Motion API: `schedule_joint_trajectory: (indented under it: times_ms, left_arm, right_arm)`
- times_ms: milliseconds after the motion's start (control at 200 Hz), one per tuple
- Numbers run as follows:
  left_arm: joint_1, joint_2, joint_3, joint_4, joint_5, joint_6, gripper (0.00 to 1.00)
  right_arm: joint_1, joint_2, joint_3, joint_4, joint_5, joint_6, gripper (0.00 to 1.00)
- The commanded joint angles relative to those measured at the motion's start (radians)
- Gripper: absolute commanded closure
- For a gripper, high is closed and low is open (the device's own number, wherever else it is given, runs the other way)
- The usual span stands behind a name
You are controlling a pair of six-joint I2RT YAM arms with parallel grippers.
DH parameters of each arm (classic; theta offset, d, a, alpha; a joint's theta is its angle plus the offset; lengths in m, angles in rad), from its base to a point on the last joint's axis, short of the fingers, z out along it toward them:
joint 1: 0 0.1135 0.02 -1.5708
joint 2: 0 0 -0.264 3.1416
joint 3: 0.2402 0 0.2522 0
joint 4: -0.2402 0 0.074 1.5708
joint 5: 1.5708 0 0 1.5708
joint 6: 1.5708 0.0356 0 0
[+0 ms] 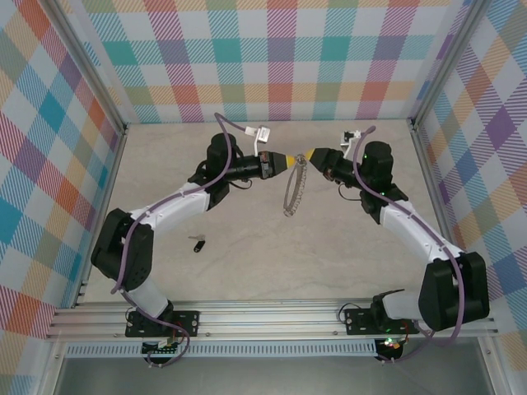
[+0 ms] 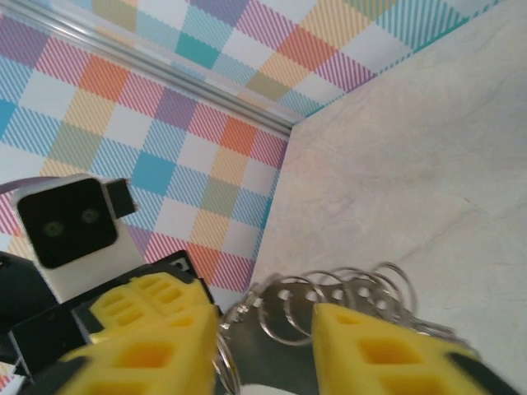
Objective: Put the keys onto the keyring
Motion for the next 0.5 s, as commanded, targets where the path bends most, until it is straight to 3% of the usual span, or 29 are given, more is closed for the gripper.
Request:
schedule_joint_trajectory:
  times_ms: [0, 100, 245, 495]
  left_arm:
    - [-0.004, -0.070, 0.076, -0.115, 0.014, 0.169, 1.00]
    - [-0.004, -0.081, 0.132, -0.235, 0.030, 0.278, 1.00]
    - [-0.004, -0.067, 0.257, -0.453, 0.064, 0.444, 1.00]
    - [-0.004, -0.031, 0.425, -0.682, 0.092, 0.630, 1.00]
  right_arm:
    - [-0.020, -0.082, -0.026, -0.052, 0.007, -0.050, 0.54]
    - [-0.039, -0.144, -0.041, -0.113, 0.003, -0.094, 0.54]
    - [-0.047, -0.184, 0.012, -0.179, -0.062, -0.200, 0.61]
    - [-0.048, -0.136, 0.127, -0.094, -0.253, -0.227, 0.70]
